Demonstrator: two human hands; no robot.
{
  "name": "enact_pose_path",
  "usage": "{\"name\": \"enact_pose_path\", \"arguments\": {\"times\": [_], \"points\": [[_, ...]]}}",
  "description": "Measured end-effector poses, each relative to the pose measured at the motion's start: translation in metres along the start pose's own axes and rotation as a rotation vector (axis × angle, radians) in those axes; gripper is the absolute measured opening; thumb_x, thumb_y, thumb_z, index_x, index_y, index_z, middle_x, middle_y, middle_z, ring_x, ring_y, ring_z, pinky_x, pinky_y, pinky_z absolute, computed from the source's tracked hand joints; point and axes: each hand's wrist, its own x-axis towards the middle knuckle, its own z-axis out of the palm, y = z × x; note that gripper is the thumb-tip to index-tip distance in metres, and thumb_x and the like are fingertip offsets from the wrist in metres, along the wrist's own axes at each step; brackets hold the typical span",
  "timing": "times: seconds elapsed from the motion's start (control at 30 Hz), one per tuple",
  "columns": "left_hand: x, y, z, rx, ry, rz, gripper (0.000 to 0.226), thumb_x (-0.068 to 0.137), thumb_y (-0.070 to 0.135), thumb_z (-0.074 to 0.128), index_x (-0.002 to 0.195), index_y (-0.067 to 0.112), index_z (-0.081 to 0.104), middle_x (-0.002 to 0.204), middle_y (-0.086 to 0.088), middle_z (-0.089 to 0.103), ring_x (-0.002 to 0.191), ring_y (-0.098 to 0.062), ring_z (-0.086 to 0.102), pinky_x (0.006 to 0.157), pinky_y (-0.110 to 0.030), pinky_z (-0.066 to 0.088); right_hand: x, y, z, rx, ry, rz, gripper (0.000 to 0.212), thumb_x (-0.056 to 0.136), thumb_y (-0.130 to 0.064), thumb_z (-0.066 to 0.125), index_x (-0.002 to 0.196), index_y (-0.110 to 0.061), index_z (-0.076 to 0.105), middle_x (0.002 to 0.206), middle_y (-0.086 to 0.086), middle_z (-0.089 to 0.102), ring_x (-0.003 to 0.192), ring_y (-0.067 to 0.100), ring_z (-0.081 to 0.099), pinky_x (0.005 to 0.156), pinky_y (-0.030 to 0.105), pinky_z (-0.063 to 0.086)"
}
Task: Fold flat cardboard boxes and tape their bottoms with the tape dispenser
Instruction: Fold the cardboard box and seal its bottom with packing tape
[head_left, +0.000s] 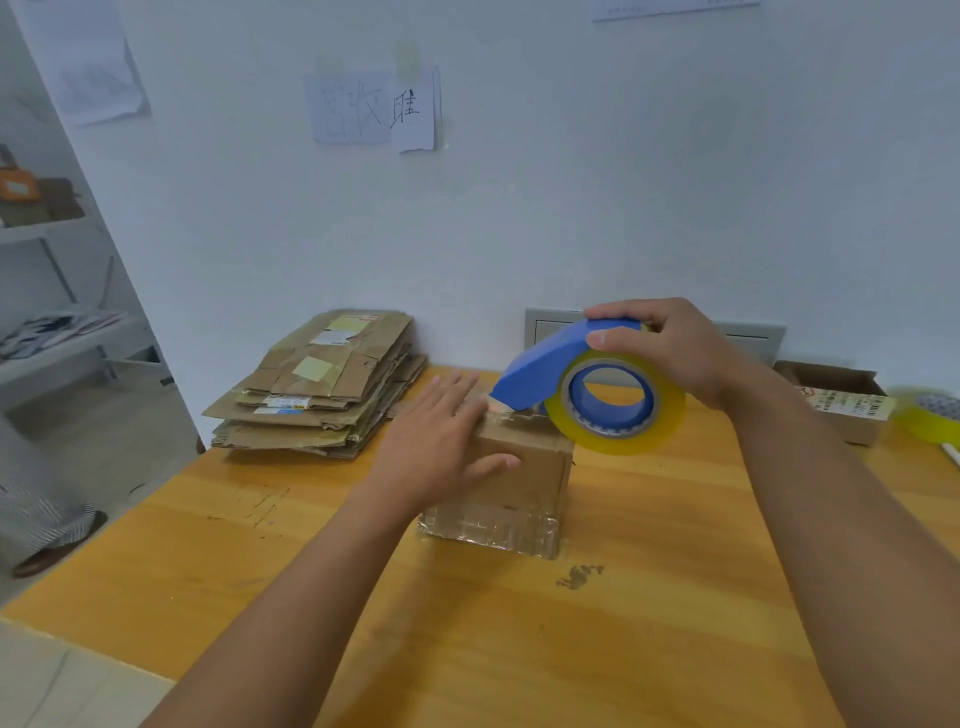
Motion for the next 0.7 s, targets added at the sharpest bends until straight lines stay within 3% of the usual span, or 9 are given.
{"name": "enact_pose_path", "arguments": {"times": [0.1, 0.17, 0.3, 0.43, 0.53, 0.7], "points": [[0.003, 0.010, 0.008, 0.028, -0.037, -0.015, 0.099, 0.077, 0.087, 0.031, 0.150, 0.020, 0.032, 0.160, -0.002, 0.029, 0.148, -0.020, 0.024, 0.122, -0.036, 0.017, 0.000, -0.001, 0.002, -0.003, 0.003, 0.011, 0.030, 0.087, -0.033, 0.073, 0.117, -0.027, 0.071, 0.112, -0.017, 0.068, 0.101, 0.001, 0.064, 0.077, 0.010, 0.051], [0.006, 0.011, 0.009, 0.074, -0.047, 0.009, 0.095, 0.080, 0.084, 0.025, 0.152, 0.022, 0.029, 0.162, -0.002, 0.026, 0.149, -0.020, 0.021, 0.122, -0.037, 0.015, 0.000, -0.002, 0.001, 0.000, -0.003, 0.021, 0.029, 0.087, -0.034, 0.074, 0.116, -0.029, 0.071, 0.113, -0.018, 0.067, 0.100, -0.002, 0.063, 0.076, 0.009, 0.050], [0.008, 0.002, 0.004, 0.038, -0.027, 0.049, 0.091, 0.082, 0.080, 0.018, 0.150, 0.022, 0.036, 0.159, 0.000, 0.033, 0.147, -0.022, 0.028, 0.117, -0.038, 0.031, -0.001, -0.004, 0.000, -0.040, -0.017, 0.019, 0.033, 0.086, -0.037, 0.074, 0.119, -0.031, 0.070, 0.113, -0.022, 0.065, 0.099, -0.007, 0.061, 0.073, 0.006, 0.047], [0.006, -0.002, 0.000, 0.008, 0.001, 0.029, 0.092, 0.084, 0.080, 0.013, 0.145, 0.021, 0.047, 0.152, -0.004, 0.045, 0.139, -0.025, 0.042, 0.104, -0.043, 0.046, -0.013, 0.002, -0.008, -0.054, -0.038, 0.032, 0.038, 0.086, -0.039, 0.074, 0.123, -0.032, 0.069, 0.114, -0.024, 0.064, 0.100, -0.012, 0.059, 0.080, 0.011, 0.045], [0.003, -0.022, -0.004, -0.044, -0.031, -0.110, 0.090, 0.081, 0.078, 0.016, 0.150, 0.026, 0.041, 0.157, 0.000, 0.036, 0.141, -0.022, 0.039, 0.105, -0.043, 0.045, -0.028, 0.013, -0.022, -0.017, 0.014, 0.057, 0.036, 0.086, -0.038, 0.073, 0.122, -0.033, 0.070, 0.112, -0.023, 0.067, 0.098, -0.012, 0.060, 0.081, 0.013, 0.045], [0.001, -0.024, 0.001, -0.037, -0.117, 0.008, 0.070, 0.089, 0.070, 0.017, 0.152, 0.042, 0.030, 0.160, -0.009, 0.029, 0.144, -0.029, 0.031, 0.112, -0.043, 0.035, -0.050, 0.026, -0.032, 0.016, 0.084, 0.054, 0.035, 0.086, -0.035, 0.072, 0.121, -0.031, 0.070, 0.112, -0.017, 0.069, 0.097, -0.004, 0.064, 0.075, 0.009, 0.049]]}}
